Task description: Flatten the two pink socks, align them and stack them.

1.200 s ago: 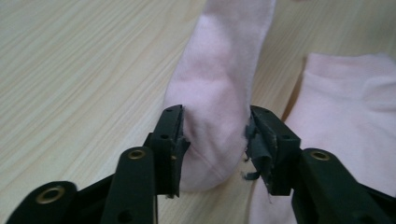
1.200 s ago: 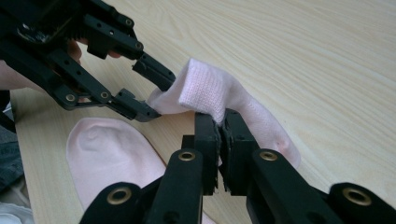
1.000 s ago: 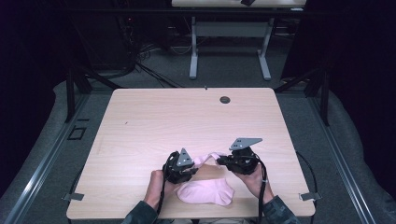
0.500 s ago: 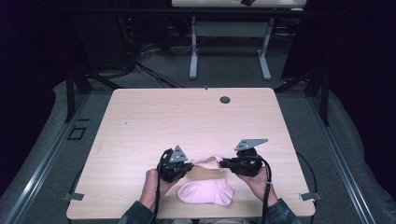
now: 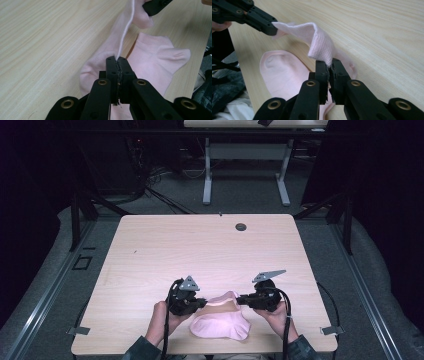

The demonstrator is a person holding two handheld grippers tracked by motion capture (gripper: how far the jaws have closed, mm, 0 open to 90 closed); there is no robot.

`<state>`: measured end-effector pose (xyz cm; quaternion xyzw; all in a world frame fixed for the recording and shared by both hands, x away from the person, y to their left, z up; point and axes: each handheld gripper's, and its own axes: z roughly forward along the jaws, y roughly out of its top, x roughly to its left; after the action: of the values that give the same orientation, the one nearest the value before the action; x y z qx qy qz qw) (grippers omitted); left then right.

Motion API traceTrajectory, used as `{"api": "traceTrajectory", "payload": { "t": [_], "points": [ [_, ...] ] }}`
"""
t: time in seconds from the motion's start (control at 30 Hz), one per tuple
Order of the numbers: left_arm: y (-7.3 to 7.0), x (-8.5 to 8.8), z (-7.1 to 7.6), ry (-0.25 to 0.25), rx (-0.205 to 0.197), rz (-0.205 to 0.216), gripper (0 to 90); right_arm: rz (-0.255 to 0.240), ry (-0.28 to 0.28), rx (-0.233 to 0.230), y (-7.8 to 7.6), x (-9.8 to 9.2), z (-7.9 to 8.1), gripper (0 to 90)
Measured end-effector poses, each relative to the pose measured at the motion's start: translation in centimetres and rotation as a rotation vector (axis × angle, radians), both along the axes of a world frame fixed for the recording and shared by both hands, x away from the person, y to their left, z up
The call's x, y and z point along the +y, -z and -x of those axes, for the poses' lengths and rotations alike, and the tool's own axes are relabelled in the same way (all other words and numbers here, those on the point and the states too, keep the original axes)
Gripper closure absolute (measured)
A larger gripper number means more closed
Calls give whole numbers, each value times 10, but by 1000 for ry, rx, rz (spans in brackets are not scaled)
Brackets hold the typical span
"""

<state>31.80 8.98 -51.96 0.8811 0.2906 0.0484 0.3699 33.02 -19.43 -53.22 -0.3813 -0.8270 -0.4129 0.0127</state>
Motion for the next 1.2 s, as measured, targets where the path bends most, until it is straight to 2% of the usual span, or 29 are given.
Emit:
{"api": "traceTrajectory", "payload": {
  "t": [0.13,0.2,0.43,0.6,0.77,0.83,0.87,0.9,0.93,0.97,1.0,1.03,1.07,1.1,1.13,1.17,1.2],
  "points": [
    [0,0,-3,-1,15,1,893,17,7,9,3,0,-5,853],
    [0,0,-6,-21,18,4,893,18,14,19,5,1,-8,852],
    [3,4,-19,-40,51,20,892,38,35,49,12,1,-20,848],
    [7,5,-23,-53,65,19,893,45,37,53,13,1,-22,848],
    [1,8,-11,-36,86,42,893,41,14,59,8,1,-13,848],
    [-4,11,-5,-24,98,51,892,7,-14,72,-2,-3,0,848],
    [-4,11,-5,-24,98,51,892,7,-14,72,-2,-3,0,848],
    [-5,11,-6,-26,104,50,892,-20,-4,95,-4,-7,1,845],
    [-5,10,-14,-35,116,38,891,-14,7,106,-3,-9,-2,817],
    [-5,10,-14,-35,116,38,891,-14,7,106,-3,-9,-2,817],
    [-3,9,-21,-36,130,39,891,13,33,106,-1,-10,-7,805],
    [-1,7,-26,-45,135,22,890,31,56,109,2,-10,-12,796],
    [1,6,-32,-54,137,17,889,31,56,109,4,-9,-17,774],
    [4,5,-37,-62,148,21,886,98,91,88,8,-6,-26,740],
    [6,4,-40,-72,155,24,886,98,91,88,8,-6,-26,740],
    [10,4,-48,-93,162,17,872,114,99,78,12,-3,-31,691],
    [10,4,-48,-93,162,17,872,114,99,78,12,-3,-31,691]
  ]
}}
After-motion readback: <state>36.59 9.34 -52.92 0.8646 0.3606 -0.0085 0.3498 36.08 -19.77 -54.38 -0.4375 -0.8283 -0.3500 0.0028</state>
